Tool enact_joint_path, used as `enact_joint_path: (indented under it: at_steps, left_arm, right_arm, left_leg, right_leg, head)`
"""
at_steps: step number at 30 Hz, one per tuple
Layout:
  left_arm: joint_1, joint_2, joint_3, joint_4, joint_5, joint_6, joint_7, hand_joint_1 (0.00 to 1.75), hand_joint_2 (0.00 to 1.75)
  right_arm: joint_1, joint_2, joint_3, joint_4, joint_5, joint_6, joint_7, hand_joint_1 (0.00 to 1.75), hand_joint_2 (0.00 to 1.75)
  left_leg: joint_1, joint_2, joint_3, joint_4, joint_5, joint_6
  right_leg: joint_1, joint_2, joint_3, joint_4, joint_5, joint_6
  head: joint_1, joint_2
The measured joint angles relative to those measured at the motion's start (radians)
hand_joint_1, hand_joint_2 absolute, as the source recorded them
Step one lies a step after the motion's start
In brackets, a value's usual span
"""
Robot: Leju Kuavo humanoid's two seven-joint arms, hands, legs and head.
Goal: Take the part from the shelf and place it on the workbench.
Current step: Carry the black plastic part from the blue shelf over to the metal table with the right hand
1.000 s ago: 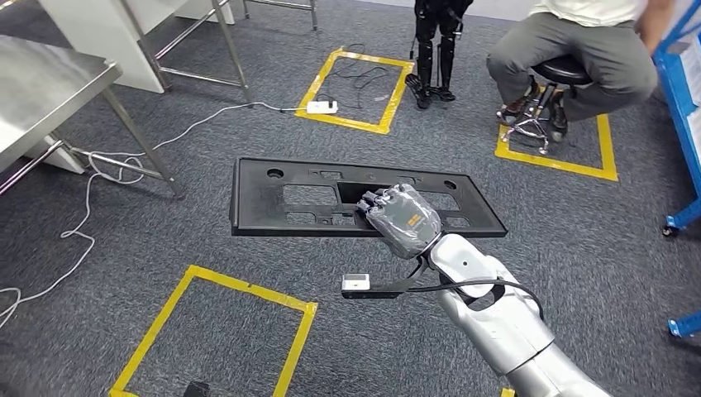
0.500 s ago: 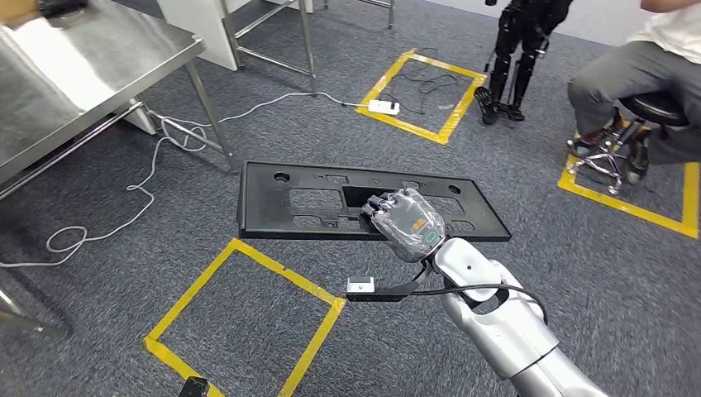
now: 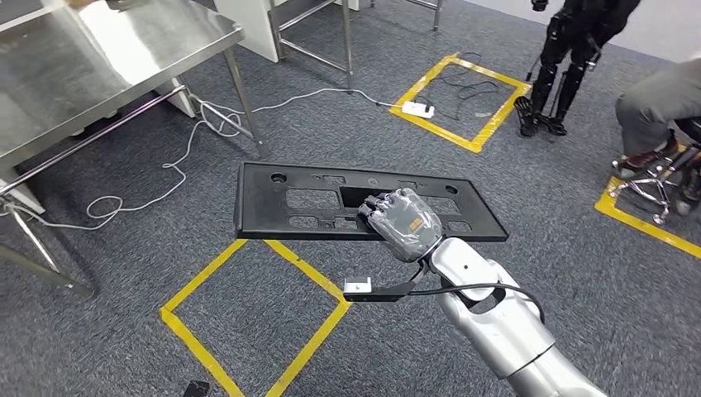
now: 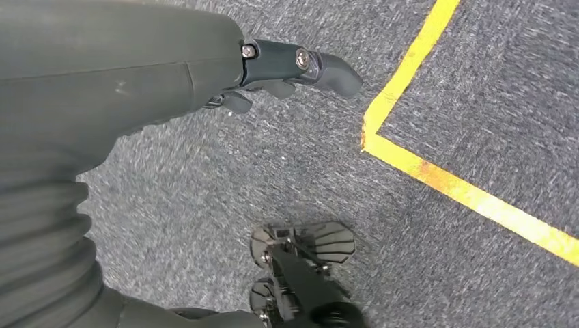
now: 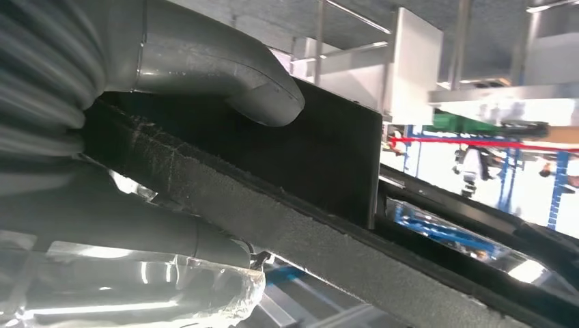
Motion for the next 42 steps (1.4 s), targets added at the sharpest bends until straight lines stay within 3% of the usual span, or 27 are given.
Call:
enact_joint_path:
  at_steps: [2,3,5,6,8,10,12,13,15,16,17,18,20,22,24,25,27,28,29,31,33,34,36,37,39,40,42]
  left_arm:
    - [-0.005,0.006,0.0,-0.002,-0.001,0.0,0.0,0.0,1.75]
    - [-0.008,0.01,0.0,-0.004,-0.002,0.0,0.0,0.0,1.75]
    - [-0.01,0.014,0.0,-0.006,-0.002,0.001,0.0,0.0,1.75]
    - [-0.008,0.013,0.0,-0.006,-0.002,0.001,0.0,0.0,1.75]
    - [-0.008,0.009,0.0,-0.006,-0.002,0.001,0.0,0.0,1.75]
    - [-0.011,0.002,0.0,-0.005,-0.002,-0.001,0.0,0.0,1.75]
    - [-0.011,-0.005,0.0,-0.005,-0.002,-0.002,0.0,0.0,1.75]
    - [-0.009,-0.008,0.0,-0.005,-0.002,-0.003,0.0,0.0,1.75]
    - [-0.006,-0.011,0.0,-0.005,-0.002,-0.004,0.0,0.0,1.75]
    - [-0.006,-0.009,0.001,-0.005,-0.002,-0.004,0.0,0.0,1.75]
    - [-0.006,-0.007,0.001,-0.005,-0.002,-0.003,-0.001,0.0,1.75]
    - [-0.004,-0.005,0.002,-0.005,-0.002,-0.002,-0.002,0.0,1.75]
    - [0.004,-0.003,0.003,-0.005,-0.002,-0.001,-0.002,0.0,1.75]
    - [0.01,-0.003,0.004,-0.004,-0.002,-0.001,-0.002,0.0,1.75]
    - [0.009,-0.003,0.004,-0.004,-0.002,0.0,-0.002,0.0,1.75]
    - [0.007,-0.003,0.004,-0.004,-0.002,0.0,-0.002,0.0,1.75]
    - [0.008,-0.005,0.004,-0.004,-0.002,0.0,-0.003,0.0,1.75]
    - [0.008,-0.006,0.004,-0.004,-0.002,0.0,-0.003,0.0,1.75]
    - [0.008,-0.006,0.004,-0.004,-0.002,0.0,-0.004,0.0,1.75]
    - [0.006,-0.003,0.004,-0.005,-0.002,0.001,-0.004,0.0,1.75]
    - [0.001,0.002,0.004,-0.006,-0.003,0.002,-0.005,0.0,1.75]
    - [-0.001,0.005,0.004,-0.007,-0.003,0.002,-0.005,0.0,1.75]
    - [0.0,0.005,0.004,-0.008,-0.003,0.003,-0.005,0.0,1.75]
    - [0.002,0.005,0.004,-0.008,-0.003,0.003,-0.005,0.0,1.75]
    - [0.0,0.0,0.004,-0.007,-0.003,0.002,-0.005,0.0,1.75]
    - [-0.002,-0.003,0.004,-0.007,-0.003,0.002,-0.005,0.0,1.75]
    - [-0.003,-0.011,0.004,-0.007,-0.004,0.0,-0.005,0.0,1.75]
  right_arm:
    - [-0.004,0.001,0.0,-0.001,0.0,0.0,0.0,1.75,1.75]
    - [-0.004,0.001,0.0,-0.001,0.0,0.0,0.0,1.75,1.75]
    - [-0.002,0.003,0.0,-0.002,0.0,0.0,0.0,1.75,1.75]
    - [-0.003,0.004,0.0,-0.003,0.001,0.0,0.0,1.75,1.75]
    - [-0.008,0.004,-0.001,-0.004,0.0,0.001,0.0,1.75,1.75]
    - [-0.009,-0.001,-0.001,-0.003,0.0,0.003,-0.001,1.75,1.75]
    - [-0.002,-0.007,0.0,0.0,-0.005,0.006,-0.003,1.75,1.75]
    - [0.0,-0.008,0.0,0.0,-0.011,0.006,-0.006,1.75,1.75]
    - [-0.002,-0.009,0.0,0.001,-0.021,0.007,-0.012,1.75,1.75]
    - [-0.005,-0.009,0.0,0.001,-0.024,0.007,-0.014,1.75,1.75]
    - [-0.006,-0.007,0.0,0.001,-0.026,0.008,-0.016,1.75,1.75]
    - [-0.006,-0.007,0.001,0.002,-0.028,0.008,-0.017,1.75,1.75]
    - [-0.006,-0.003,0.002,0.001,-0.029,0.009,-0.019,1.75,1.75]
    - [-0.009,0.002,0.002,0.001,-0.03,0.009,-0.019,1.75,1.75]
    - [-0.01,0.004,0.003,0.001,-0.03,0.009,-0.019,1.75,1.75]
    - [-0.01,0.004,0.003,0.001,-0.03,0.009,-0.019,1.75,1.75]
    - [-0.008,0.003,0.003,0.001,-0.03,0.009,-0.019,1.75,1.75]
    - [-0.007,0.003,0.003,0.001,-0.03,0.009,-0.019,1.75,1.75]
    - [-0.008,0.003,0.003,0.001,-0.03,0.009,-0.019,1.75,1.75]
    - [-0.01,0.004,0.003,0.001,-0.03,0.009,-0.019,1.75,1.75]
    - [-0.011,0.003,0.004,0.0,-0.03,0.009,-0.019,1.75,1.75]
    - [-0.01,0.004,0.004,0.0,-0.03,0.009,-0.019,1.75,1.75]
    - [-0.008,0.005,0.004,-0.001,-0.029,0.008,-0.02,1.75,1.75]
    - [-0.007,0.005,0.004,-0.001,-0.029,0.007,-0.02,1.75,1.75]
    - [-0.006,0.001,0.003,-0.002,-0.031,0.004,-0.02,1.75,1.75]
    - [-0.004,-0.003,0.003,-0.002,-0.034,0.002,-0.02,1.75,1.75]
    - [0.007,-0.01,0.001,-0.001,-0.046,0.001,-0.021,1.75,1.75]
  left_leg:
    - [-0.026,0.044,0.052,-0.091,0.019,0.026]
    - [-0.033,0.053,0.056,-0.104,0.015,0.031]
    - [-0.031,0.031,0.066,-0.13,0.026,0.036]
    - [-0.026,0.017,0.076,-0.15,0.037,0.039]
    - [-0.012,-0.007,0.095,-0.184,0.058,0.042]
    - [-0.005,-0.036,0.093,-0.188,0.065,0.036]
    - [0.007,-0.071,0.089,-0.186,0.066,0.024]
    - [0.014,-0.088,0.087,-0.182,0.066,0.014]
    - [0.03,-0.118,0.077,-0.159,0.055,-0.013]
    - [0.035,-0.13,0.066,-0.14,0.046,-0.027]
    - [0.038,-0.14,0.054,-0.124,0.039,-0.039]
    - [0.039,-0.149,0.044,-0.114,0.036,-0.047]
    - [0.043,-0.158,0.034,-0.109,0.036,-0.052]
    - [0.046,-0.122,0.021,-0.081,0.022,-0.056]
    - [0.044,-0.06,-0.028,0.02,-0.028,-0.06]
    - [0.044,-0.043,-0.064,0.09,-0.057,-0.06]
    - [0.04,-0.033,-0.115,0.182,-0.083,-0.051]
    - [0.035,-0.033,-0.113,0.176,-0.07,-0.039]
    - [0.025,-0.028,-0.088,0.13,-0.041,-0.022]
    - [-0.006,0.013,-0.015,-0.001,0.012,0.029]
    - [-0.03,0.055,0.025,-0.074,0.025,0.062]
    - [-0.033,0.058,0.028,-0.084,0.023,0.065]
    - [-0.034,0.032,0.055,-0.129,0.038,0.07]
    - [-0.028,0.017,0.073,-0.156,0.05,0.076]
    - [-0.013,-0.007,0.094,-0.193,0.074,0.078]
    - [-0.009,-0.02,0.095,-0.197,0.079,0.075]
    - [0.0,-0.046,0.094,-0.195,0.077,0.054]
  right_leg:
    - [0.002,-0.023,0.005,-0.004,-0.003,-0.003]
    - [0.001,-0.036,0.006,-0.007,-0.003,-0.003]
    - [0.003,-0.055,0.008,-0.015,-0.003,-0.002]
    - [0.004,-0.042,0.007,-0.011,-0.007,-0.001]
    - [0.002,0.017,-0.024,0.053,-0.035,-0.002]
    - [-0.011,0.063,-0.087,0.179,-0.079,0.003]
    - [-0.026,0.071,-0.128,0.247,-0.089,0.024]
    - [-0.036,0.072,-0.123,0.227,-0.073,0.041]
    - [-0.057,0.091,-0.072,0.11,-0.02,0.08]
    - [-0.064,0.105,-0.048,0.06,-0.003,0.087]
    - [-0.066,0.115,-0.035,0.033,0.003,0.082]
    - [-0.064,0.12,-0.033,0.03,0.001,0.068]
    - [-0.059,0.104,-0.035,0.034,0.002,0.037]
    - [-0.055,0.09,-0.033,0.033,0.003,0.023]
    - [-0.046,0.074,-0.03,0.032,0.002,0.016]
    - [-0.04,0.064,-0.03,0.032,0.0,0.014]
    - [-0.027,0.042,-0.029,0.032,-0.004,0.008]
    - [-0.02,0.031,-0.026,0.032,-0.006,0.005]
    - [-0.012,0.02,-0.022,0.031,-0.009,0.001]
    - [0.001,-0.003,-0.008,0.025,-0.015,-0.007]
    - [0.001,-0.029,0.001,0.014,-0.018,-0.007]
    - [0.0,-0.044,0.005,0.008,-0.018,-0.005]
    - [0.001,-0.056,0.015,-0.004,-0.018,-0.003]
    - [0.002,-0.036,0.012,0.007,-0.024,-0.004]
    - [-0.001,0.034,-0.028,0.089,-0.051,-0.006]
    - [-0.006,0.06,-0.063,0.151,-0.07,-0.004]
    - [-0.019,0.074,-0.122,0.236,-0.085,0.011]
  head:
    - [0.001,0.0]
    - [0.0,0.0]
    - [-0.004,0.0]
    - [-0.004,0.0]
    - [-0.004,0.0]
    - [-0.004,0.0]
    - [-0.003,0.0]
    - [-0.003,0.0]
    - [-0.003,0.0]
    - [0.0,0.0]
    - [0.001,0.0]
    - [0.001,0.0]
    - [-0.002,0.0]
    - [-0.007,0.0]
    - [-0.012,0.0]
    - [-0.014,0.0]
    - [-0.014,0.0]
    - [-0.014,0.0]
    - [-0.014,0.0]
    - [-0.011,0.0]
    - [-0.005,0.0]
    - [-0.003,0.0]
    - [-0.005,0.0]
    - [-0.005,0.0]
    - [-0.004,0.0]
    - [-0.004,0.0]
    - [-0.003,0.0]
